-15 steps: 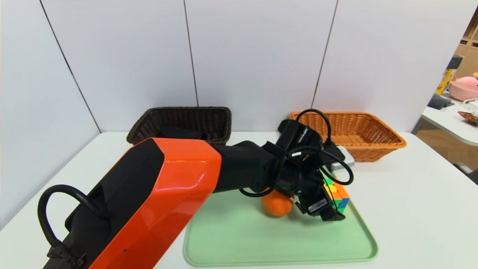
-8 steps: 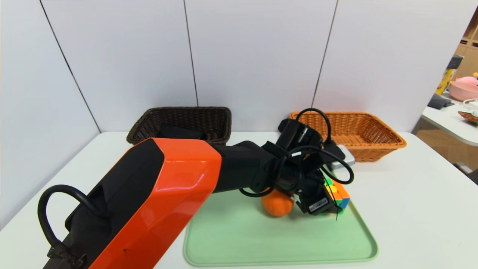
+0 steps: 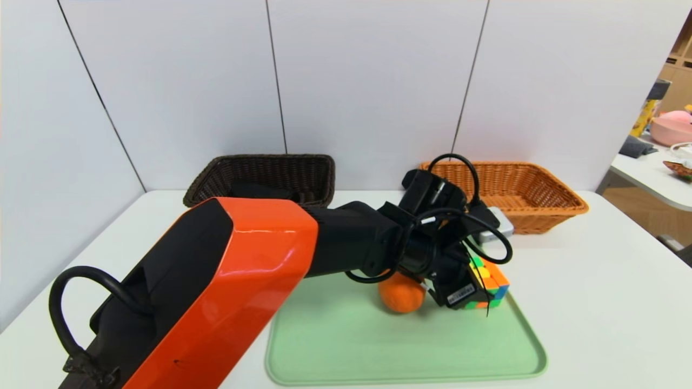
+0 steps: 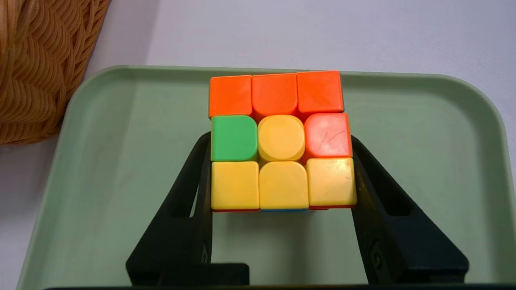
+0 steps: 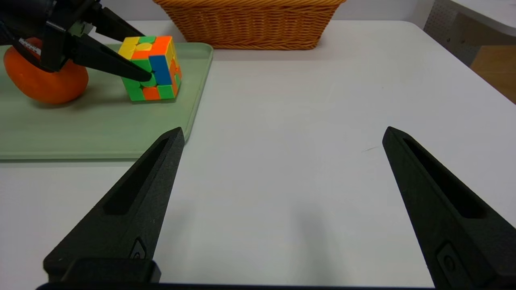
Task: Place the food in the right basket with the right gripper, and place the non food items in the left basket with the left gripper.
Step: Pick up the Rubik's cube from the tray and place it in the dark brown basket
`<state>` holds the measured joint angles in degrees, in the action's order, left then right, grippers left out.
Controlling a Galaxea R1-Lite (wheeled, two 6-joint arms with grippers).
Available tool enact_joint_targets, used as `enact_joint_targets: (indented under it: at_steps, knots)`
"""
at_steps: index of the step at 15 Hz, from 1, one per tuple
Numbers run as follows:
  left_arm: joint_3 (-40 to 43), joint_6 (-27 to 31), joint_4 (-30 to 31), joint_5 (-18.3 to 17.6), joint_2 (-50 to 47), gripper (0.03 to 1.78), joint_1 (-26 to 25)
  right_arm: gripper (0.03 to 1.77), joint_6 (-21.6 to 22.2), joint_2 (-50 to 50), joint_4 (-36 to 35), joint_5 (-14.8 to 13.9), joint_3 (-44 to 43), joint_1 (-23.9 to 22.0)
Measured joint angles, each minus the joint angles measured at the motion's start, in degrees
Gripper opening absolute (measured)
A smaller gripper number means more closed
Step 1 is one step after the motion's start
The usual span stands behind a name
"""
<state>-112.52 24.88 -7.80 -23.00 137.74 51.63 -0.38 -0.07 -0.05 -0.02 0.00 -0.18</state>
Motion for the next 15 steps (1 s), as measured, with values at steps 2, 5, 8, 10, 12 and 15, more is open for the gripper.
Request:
enact_joint_targets:
  at_steps: [2,5,8,10,12,15]
  knots:
    - [0.5,0.0,-0.2,0.1,-1.7,0.95,-0.1,1.70,0.0,0.0,0.0,0.0,0.0,0.0]
    - [2.2,-0.2,-0.4,0.3,-5.3,0.95,-1.8,1.70,0.0,0.0,0.0,0.0,0.0,0.0]
    - [4.1,-1.8,-1.3,1.7,-9.8,0.95,-5.3,1.70,0.0,0.0,0.0,0.0,0.0,0.0]
    - [5.2,-2.9,-3.4,4.9,-12.8,0.95,-8.4,1.70,0.0,0.0,0.0,0.0,0.0,0.0]
    - [5.6,-4.4,-5.9,8.9,-15.7,0.95,-11.9,1.70,0.0,0.0,0.0,0.0,0.0,0.0]
    - [5.8,-9.4,-7.5,13.1,-19.4,0.95,-17.2,1.70,0.0,0.0,0.0,0.0,0.0,0.0]
